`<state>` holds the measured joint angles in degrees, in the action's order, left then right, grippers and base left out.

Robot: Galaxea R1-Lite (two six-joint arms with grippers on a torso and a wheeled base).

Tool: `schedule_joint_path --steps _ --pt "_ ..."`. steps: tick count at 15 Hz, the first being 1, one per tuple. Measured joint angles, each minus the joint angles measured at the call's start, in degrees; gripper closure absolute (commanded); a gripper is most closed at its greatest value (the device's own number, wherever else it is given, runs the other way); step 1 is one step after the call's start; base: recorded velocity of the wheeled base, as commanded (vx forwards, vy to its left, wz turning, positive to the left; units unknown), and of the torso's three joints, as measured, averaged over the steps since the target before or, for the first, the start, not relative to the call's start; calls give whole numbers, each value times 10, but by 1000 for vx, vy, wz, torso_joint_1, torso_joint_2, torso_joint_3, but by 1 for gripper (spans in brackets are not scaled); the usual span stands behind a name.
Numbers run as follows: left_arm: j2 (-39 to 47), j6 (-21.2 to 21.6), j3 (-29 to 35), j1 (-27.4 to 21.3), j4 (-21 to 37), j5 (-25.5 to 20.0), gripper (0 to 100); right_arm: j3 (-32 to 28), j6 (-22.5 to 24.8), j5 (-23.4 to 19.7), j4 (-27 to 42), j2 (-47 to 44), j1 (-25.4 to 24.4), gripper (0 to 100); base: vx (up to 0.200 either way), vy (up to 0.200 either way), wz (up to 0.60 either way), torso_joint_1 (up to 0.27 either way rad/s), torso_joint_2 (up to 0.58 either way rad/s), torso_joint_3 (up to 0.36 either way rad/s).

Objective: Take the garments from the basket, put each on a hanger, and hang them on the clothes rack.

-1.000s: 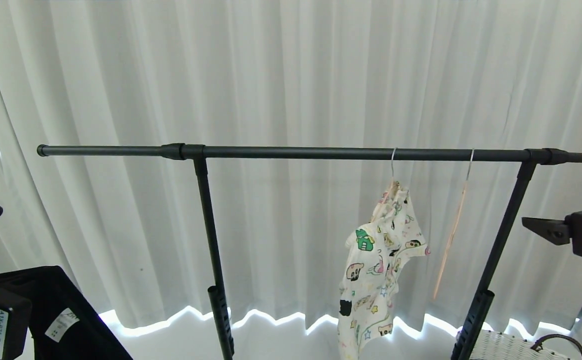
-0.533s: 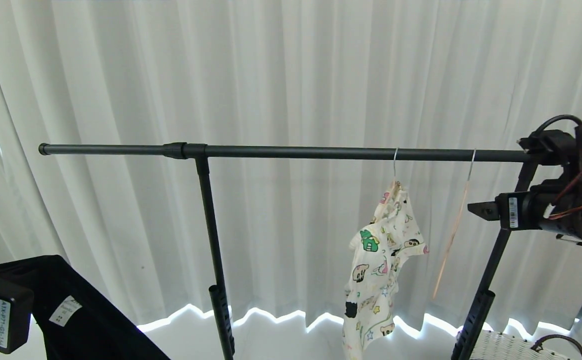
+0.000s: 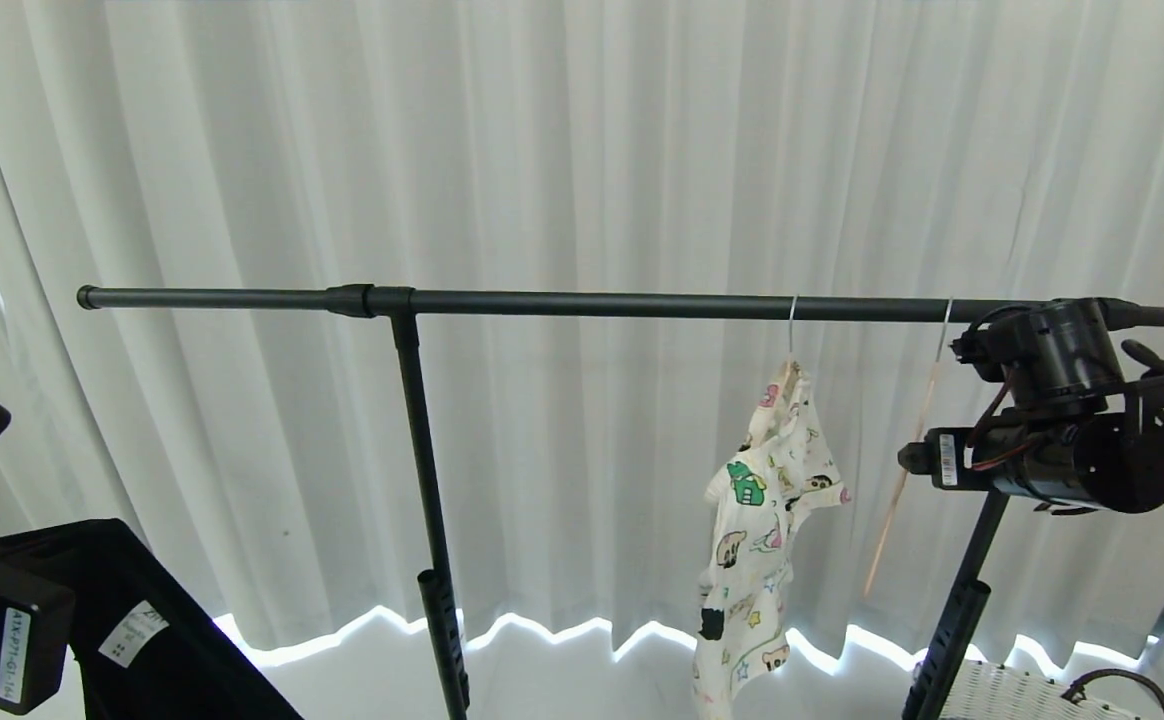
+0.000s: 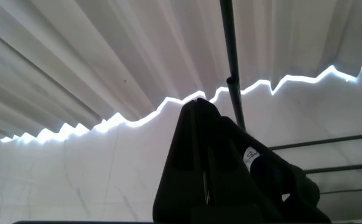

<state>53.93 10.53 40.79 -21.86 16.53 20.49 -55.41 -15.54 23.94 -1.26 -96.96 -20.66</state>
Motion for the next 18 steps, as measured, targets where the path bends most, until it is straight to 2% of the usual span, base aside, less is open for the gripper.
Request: schedule_joint_path --steps 11,15,18 --pt "15 -1 -5 0 -1 0 100 3 1 -10 -11 -19 5 0 0 0 0 0 0 0" --pt "16 -1 -5 0 -1 0 100 5 1 -33 -11 -19 8 0 0 0 0 0 0 0" --pt "17 -2 -6 0 -1 0 100 11 1 -70 -15 -20 12 0 0 0 0 0 0 0"
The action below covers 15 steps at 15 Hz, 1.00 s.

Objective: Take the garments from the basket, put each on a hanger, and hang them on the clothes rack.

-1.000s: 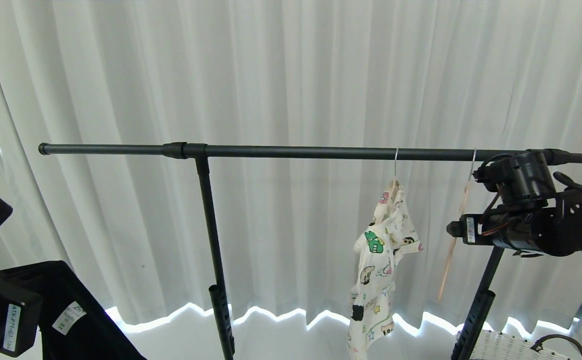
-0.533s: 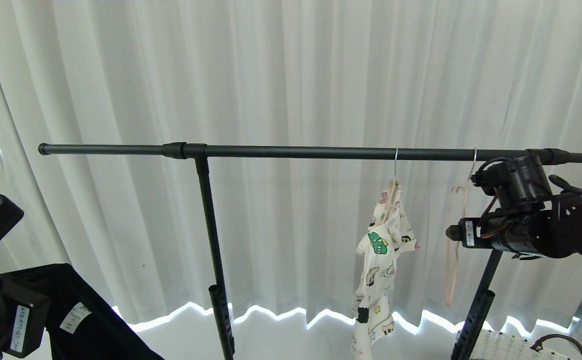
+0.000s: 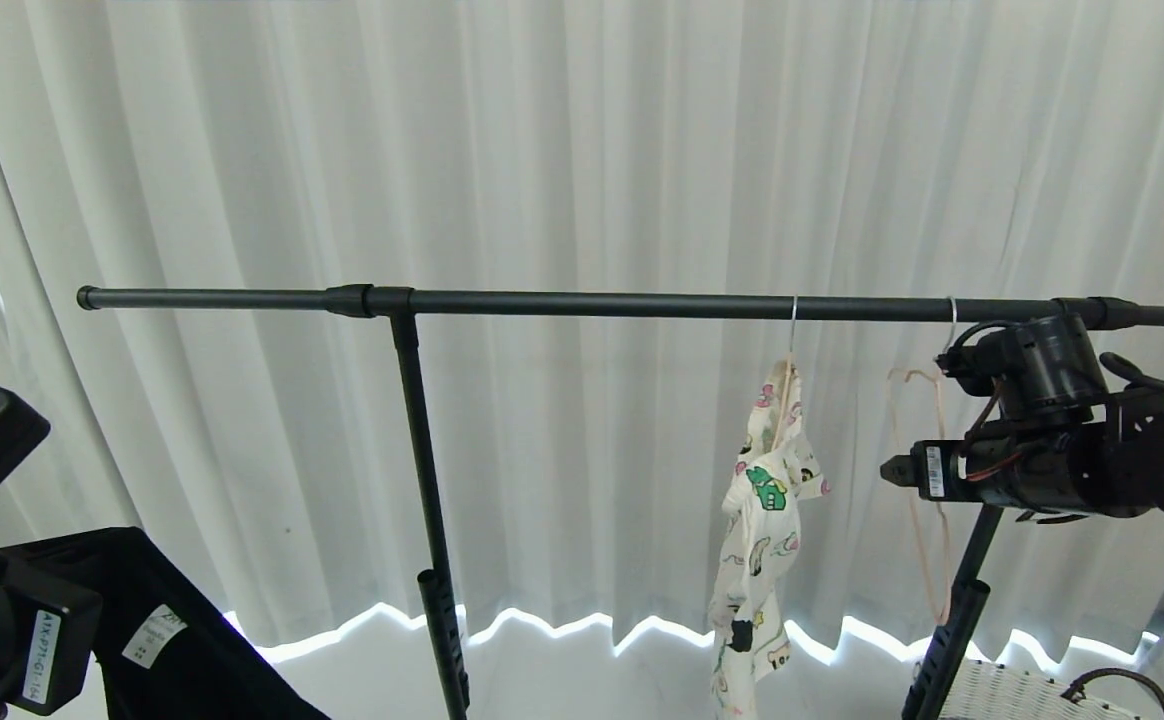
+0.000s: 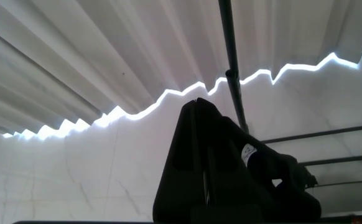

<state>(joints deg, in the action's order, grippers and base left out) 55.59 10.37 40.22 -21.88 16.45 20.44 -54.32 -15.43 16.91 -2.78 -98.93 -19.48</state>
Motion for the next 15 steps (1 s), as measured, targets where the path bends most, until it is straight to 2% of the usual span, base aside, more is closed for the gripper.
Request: schedule_joint_path --steps 2,4,5,8,12,15 --pt "0 0 -1 0 0 0 100 25 0 -16 -32 -1 5 0 0 0 0 0 0 0" --pt "0 1 -1 0 0 0 100 62 0 -29 -100 -4 14 0 0 0 0 0 0 0" --pt "1 1 -1 0 0 0 100 80 1 -42 -128 -7 22 100 0 0 0 0 0 0" --pt "7 1 -1 0 0 0 100 99 2 -52 -141 -14 33 100 0 0 0 0 0 0" --pt "23 2 1 0 -30 0 100 101 1 -53 -182 -36 35 100 0 0 0 0 0 0" --pt "30 2 0 0 -30 0 100 101 1 -54 -198 -44 35 100 0 0 0 0 0 0"
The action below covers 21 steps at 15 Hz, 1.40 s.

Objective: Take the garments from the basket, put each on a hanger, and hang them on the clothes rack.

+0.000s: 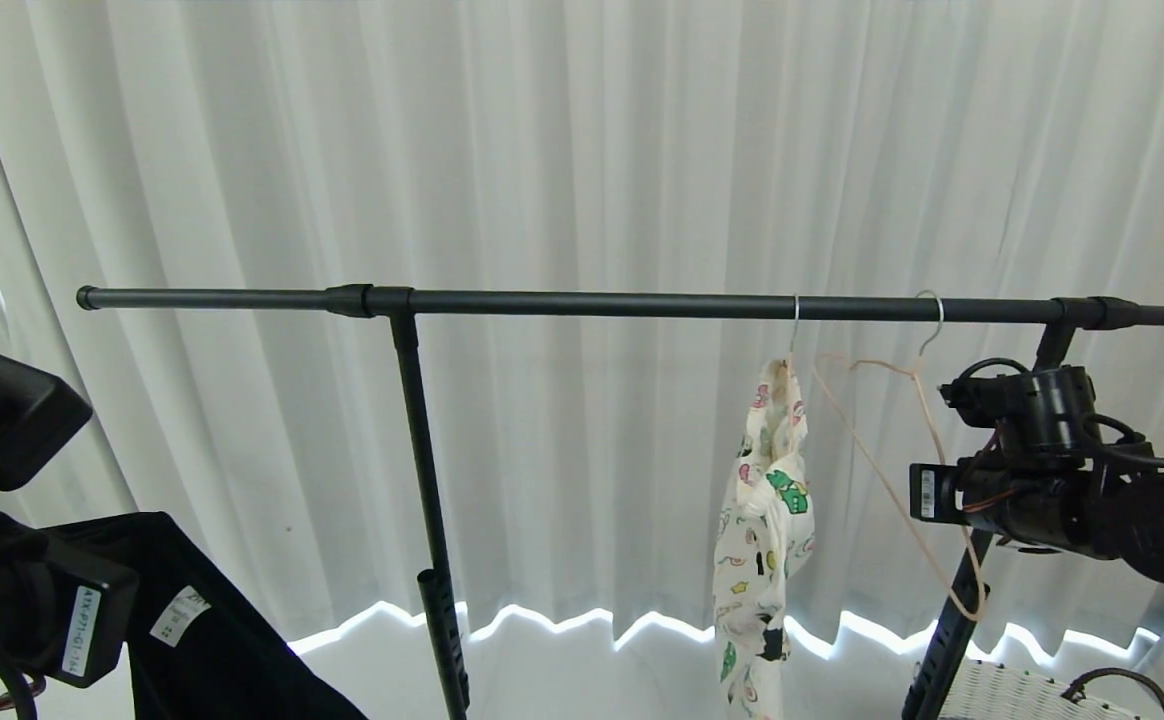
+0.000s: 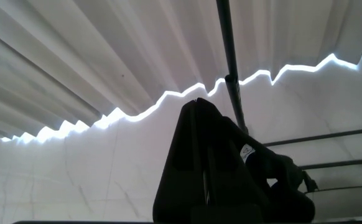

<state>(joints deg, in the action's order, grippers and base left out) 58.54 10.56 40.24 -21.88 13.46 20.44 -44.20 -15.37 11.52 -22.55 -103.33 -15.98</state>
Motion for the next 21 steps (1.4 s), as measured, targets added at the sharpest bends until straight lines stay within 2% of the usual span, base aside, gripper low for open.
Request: schedule_joint_path --steps 3,10,14,21 --pt "2 -1 -1 0 0 0 100 0 1 0 -30 4 0 100 0 0 0 0 0 0" --pt "0 -1 -1 0 -23 0 100 7 15 0 -36 63 -1 100 0 0 0 0 0 0" --pt "1 0 -3 0 -28 15 100 69 52 -16 -34 118 -2 100 0 0 0 0 0 0" --pt "-1 0 -2 -2 -28 28 100 142 90 -21 -33 217 -1 100 -200 0 0 -1 0 4"
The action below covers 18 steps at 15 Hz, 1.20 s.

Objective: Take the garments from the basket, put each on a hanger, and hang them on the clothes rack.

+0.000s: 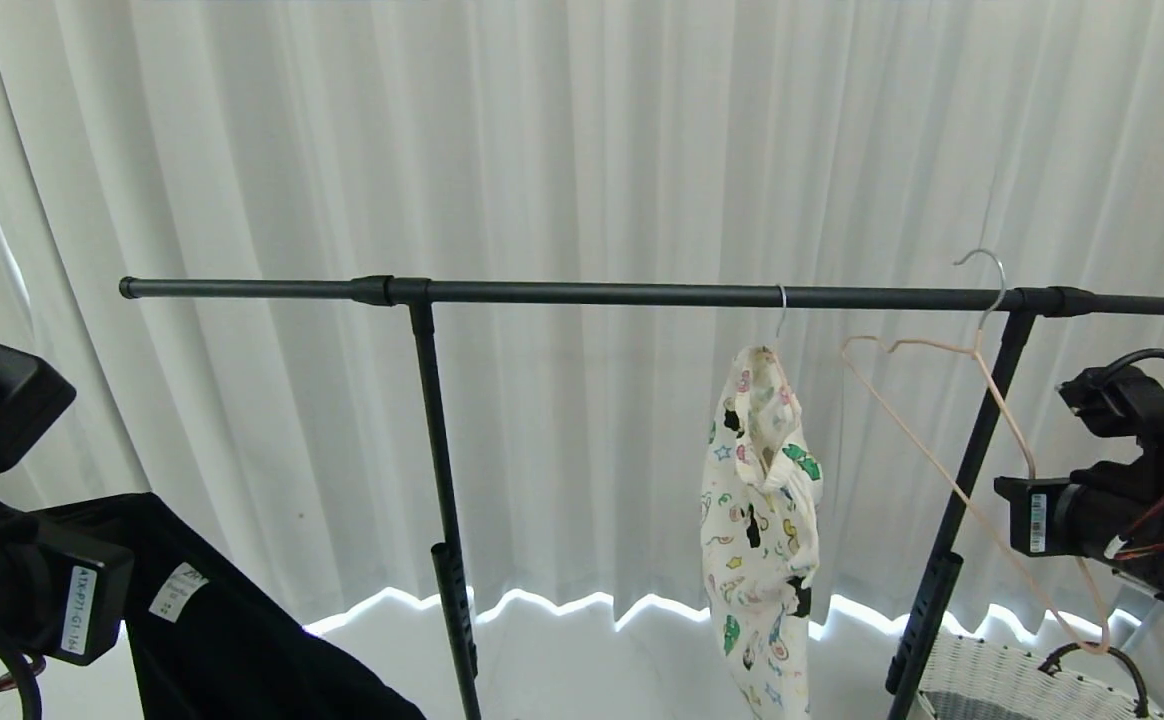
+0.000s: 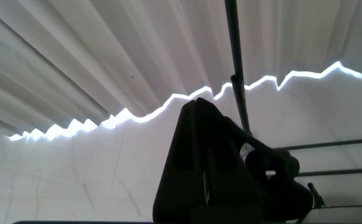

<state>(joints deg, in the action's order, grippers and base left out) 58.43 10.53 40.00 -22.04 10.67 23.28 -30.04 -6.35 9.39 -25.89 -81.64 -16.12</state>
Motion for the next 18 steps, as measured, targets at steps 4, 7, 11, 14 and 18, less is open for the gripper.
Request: schedule_joint_path --steps 4,7,11,14,18 --pt "-2 0 0 0 0 0 100 11 8 0 2 33 0 100 -200 0 0 1 4 1" --pt "-5 0 1 0 0 0 100 12 12 0 2 44 0 100 -200 0 0 2 1 7" --pt "-7 1 1 0 0 0 100 12 12 -12 3 51 0 100 -200 0 0 2 0 1" --pt "-7 0 0 -10 0 0 100 11 13 -67 29 69 -3 100 -67 0 0 1 2 1" --pt "-7 0 -5 -64 0 -1 100 11 25 -181 126 127 -10 100 0 0 0 0 0 0"
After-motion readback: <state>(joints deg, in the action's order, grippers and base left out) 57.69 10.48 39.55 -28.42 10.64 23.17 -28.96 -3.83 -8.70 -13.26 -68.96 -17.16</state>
